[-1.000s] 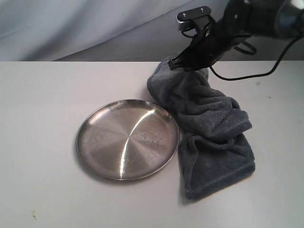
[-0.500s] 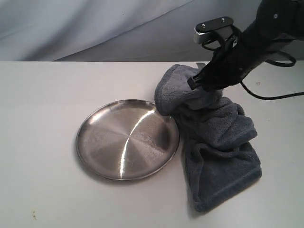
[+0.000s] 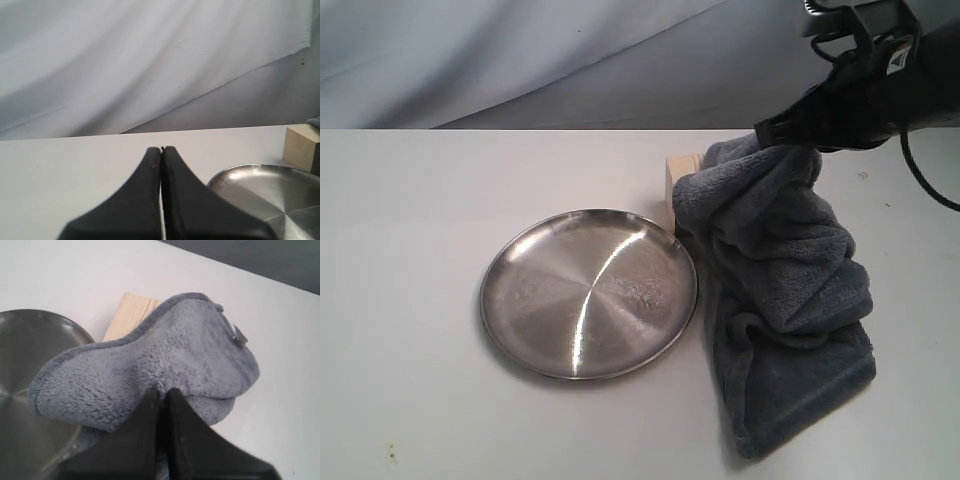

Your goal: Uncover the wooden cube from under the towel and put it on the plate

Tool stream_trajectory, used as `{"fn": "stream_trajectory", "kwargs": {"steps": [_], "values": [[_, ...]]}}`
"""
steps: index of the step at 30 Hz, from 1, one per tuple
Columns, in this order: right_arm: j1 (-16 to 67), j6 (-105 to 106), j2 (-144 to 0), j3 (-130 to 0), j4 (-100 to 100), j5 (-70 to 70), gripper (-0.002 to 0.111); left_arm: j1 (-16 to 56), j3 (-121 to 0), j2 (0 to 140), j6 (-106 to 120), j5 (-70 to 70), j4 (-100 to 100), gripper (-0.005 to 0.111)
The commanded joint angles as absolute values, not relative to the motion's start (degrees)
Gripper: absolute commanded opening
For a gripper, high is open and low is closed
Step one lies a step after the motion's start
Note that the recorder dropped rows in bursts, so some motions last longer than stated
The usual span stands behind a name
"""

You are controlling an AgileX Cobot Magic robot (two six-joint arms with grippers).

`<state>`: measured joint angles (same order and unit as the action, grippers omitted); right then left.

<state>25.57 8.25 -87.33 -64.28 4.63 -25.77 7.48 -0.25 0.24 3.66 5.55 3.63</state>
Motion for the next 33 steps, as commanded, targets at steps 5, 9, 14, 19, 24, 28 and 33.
{"fn": "stream_trajectory", "kwargs": {"steps": [5, 9, 14, 19, 24, 28, 33], "values": [[25.16, -17.75, -86.45, -63.41, -23.32, -26.26, 0.000, 7.36, 0.00, 0.00, 3.54, 4.94, 3.77, 0.000], [25.16, -24.48, -86.45, -60.05, -31.41, -28.10, 0.000, 7.36, 0.00, 0.00, 3.54, 4.94, 3.77, 0.000], [25.16, -24.48, -88.08, -55.06, -30.36, -27.50, 0.000, 7.36, 0.00, 0.00, 3.54, 4.94, 3.77, 0.000], [25.16, -24.48, -94.32, -53.13, -27.06, -23.03, 0.000, 7.36, 0.00, 0.00, 3.54, 4.94, 3.77, 0.000], [25.27, -23.22, -99.68, -53.13, -24.98, -24.18, 0.000, 7.36, 0.00, 0.00, 3.54, 4.94, 3.77, 0.000], [25.39, -23.22, -101.75, -53.13, -22.24, -21.48, 0.000, 7.36, 0.00, 0.00, 3.54, 4.94, 3.77, 0.000], [27.46, -21.04, -99.79, -53.13, -20.04, -18.75, 0.015, 7.36, 0.00, 0.00, 3.54, 4.94, 3.77, 0.000]]}}
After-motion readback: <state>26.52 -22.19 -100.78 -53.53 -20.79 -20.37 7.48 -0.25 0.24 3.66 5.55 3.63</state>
